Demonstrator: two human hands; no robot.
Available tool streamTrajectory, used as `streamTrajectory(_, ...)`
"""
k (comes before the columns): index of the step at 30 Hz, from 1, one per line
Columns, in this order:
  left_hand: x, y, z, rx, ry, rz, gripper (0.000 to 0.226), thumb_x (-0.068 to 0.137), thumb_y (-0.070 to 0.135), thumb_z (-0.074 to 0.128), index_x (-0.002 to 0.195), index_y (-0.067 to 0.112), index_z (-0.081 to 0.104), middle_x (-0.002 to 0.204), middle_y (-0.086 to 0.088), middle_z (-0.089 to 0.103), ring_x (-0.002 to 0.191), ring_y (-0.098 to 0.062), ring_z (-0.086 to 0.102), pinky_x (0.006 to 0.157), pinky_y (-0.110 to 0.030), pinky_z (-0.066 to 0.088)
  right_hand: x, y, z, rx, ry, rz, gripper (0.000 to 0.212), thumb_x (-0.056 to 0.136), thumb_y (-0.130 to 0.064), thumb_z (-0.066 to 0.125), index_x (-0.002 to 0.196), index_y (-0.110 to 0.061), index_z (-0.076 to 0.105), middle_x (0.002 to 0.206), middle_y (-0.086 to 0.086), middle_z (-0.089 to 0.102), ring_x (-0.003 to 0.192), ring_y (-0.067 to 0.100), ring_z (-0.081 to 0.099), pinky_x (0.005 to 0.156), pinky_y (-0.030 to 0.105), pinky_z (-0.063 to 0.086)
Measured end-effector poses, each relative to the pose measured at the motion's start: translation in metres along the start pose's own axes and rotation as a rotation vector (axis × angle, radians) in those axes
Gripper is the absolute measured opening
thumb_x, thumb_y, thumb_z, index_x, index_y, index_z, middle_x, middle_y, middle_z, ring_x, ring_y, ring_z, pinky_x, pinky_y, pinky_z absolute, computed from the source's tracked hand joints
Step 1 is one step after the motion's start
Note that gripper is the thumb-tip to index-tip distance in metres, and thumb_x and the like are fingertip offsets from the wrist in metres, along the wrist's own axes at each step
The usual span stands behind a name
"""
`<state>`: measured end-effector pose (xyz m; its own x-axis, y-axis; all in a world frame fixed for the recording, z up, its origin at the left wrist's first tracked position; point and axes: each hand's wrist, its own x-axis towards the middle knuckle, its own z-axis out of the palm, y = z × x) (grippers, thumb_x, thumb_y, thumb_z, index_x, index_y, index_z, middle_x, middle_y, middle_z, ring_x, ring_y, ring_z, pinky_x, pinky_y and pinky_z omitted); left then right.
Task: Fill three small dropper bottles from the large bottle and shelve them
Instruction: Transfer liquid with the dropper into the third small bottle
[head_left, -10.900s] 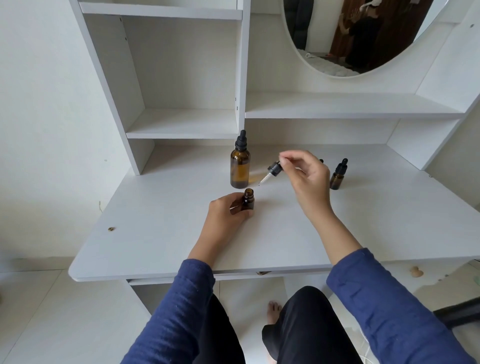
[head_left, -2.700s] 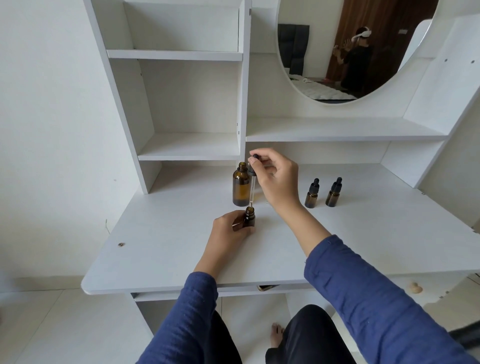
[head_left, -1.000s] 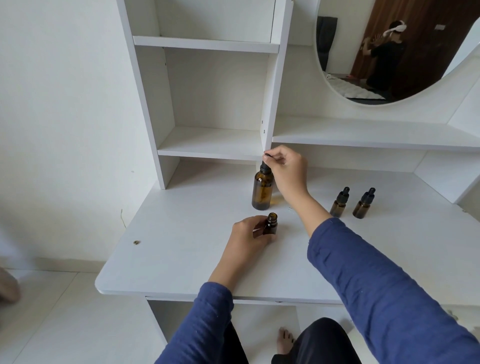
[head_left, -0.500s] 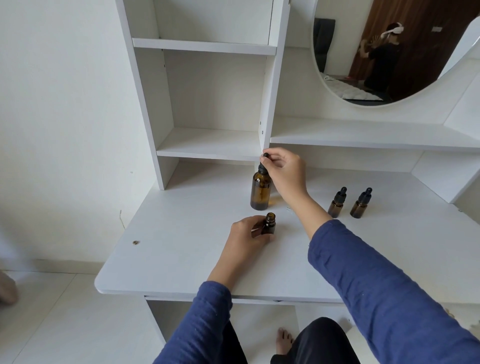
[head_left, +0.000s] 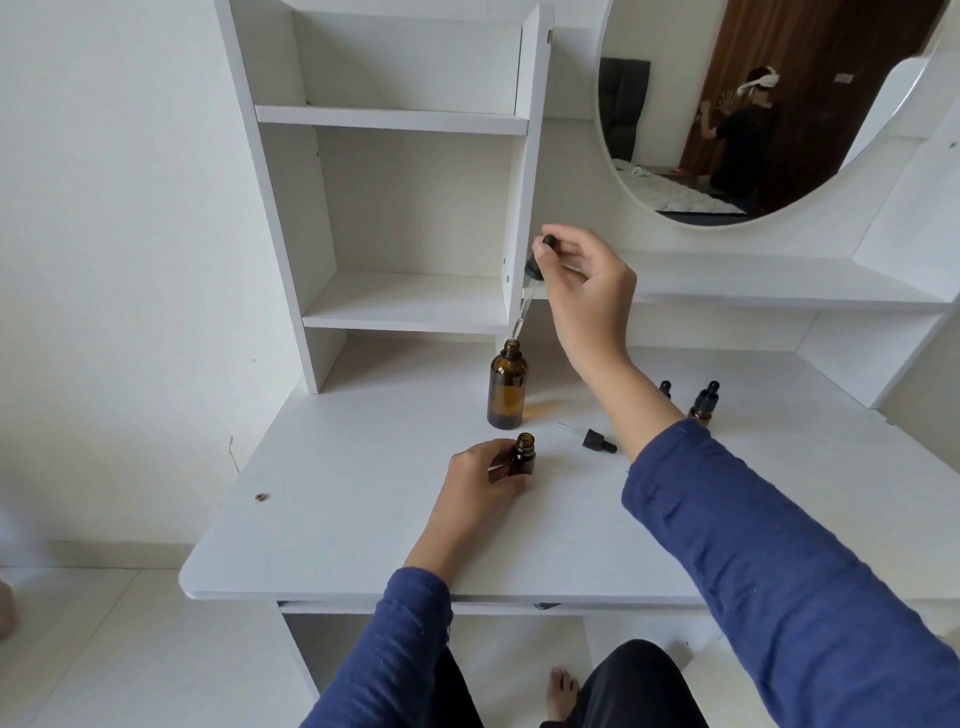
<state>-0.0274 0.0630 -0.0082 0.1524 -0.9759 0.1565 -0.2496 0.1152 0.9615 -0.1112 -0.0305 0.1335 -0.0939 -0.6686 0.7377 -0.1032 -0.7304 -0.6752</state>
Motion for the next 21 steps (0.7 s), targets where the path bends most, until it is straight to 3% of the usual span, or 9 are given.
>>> streamTrajectory(4, 0.000, -0.002, 0.000, -0.008, 0.005, 0.014, 0.026, 0.077, -0.001, 0.067, 0.087, 0.022, 0.064, 0.090, 0.002, 0.067, 0.085, -0.007, 0.064, 0.079, -0.010, 0.048, -0.007, -0.005, -0.012, -0.034, -0.022, -0.057, 0.011, 0.085, -0.005, 0.061, 0.094, -0.003, 0.067, 0.079, 0.000, 0.064, 0.069, -0.008, 0.060, 0.069, 0.010, 0.049)
streamTrajectory(11, 0.001, -0.002, 0.001, 0.002, 0.008, 0.040, 0.023, 0.077, -0.002, 0.067, 0.093, 0.015, 0.065, 0.089, 0.001, 0.066, 0.078, 0.000, 0.062, 0.072, -0.003, 0.046, -0.040, 0.013, -0.027, -0.062, -0.079, 0.015, 0.009, 0.084, -0.007, 0.063, 0.092, -0.005, 0.067, 0.075, -0.007, 0.063, 0.069, -0.001, 0.060, 0.067, 0.014, 0.050)
streamTrajectory(21, 0.004, -0.007, 0.002, 0.023, 0.024, 0.027, 0.025, 0.077, -0.001, 0.068, 0.099, 0.009, 0.066, 0.094, -0.004, 0.067, 0.084, -0.011, 0.063, 0.076, -0.005, 0.047, -0.055, 0.017, -0.029, -0.049, -0.115, 0.043, 0.009, 0.084, -0.006, 0.062, 0.092, -0.008, 0.068, 0.076, -0.015, 0.062, 0.072, 0.001, 0.060, 0.069, 0.018, 0.052)
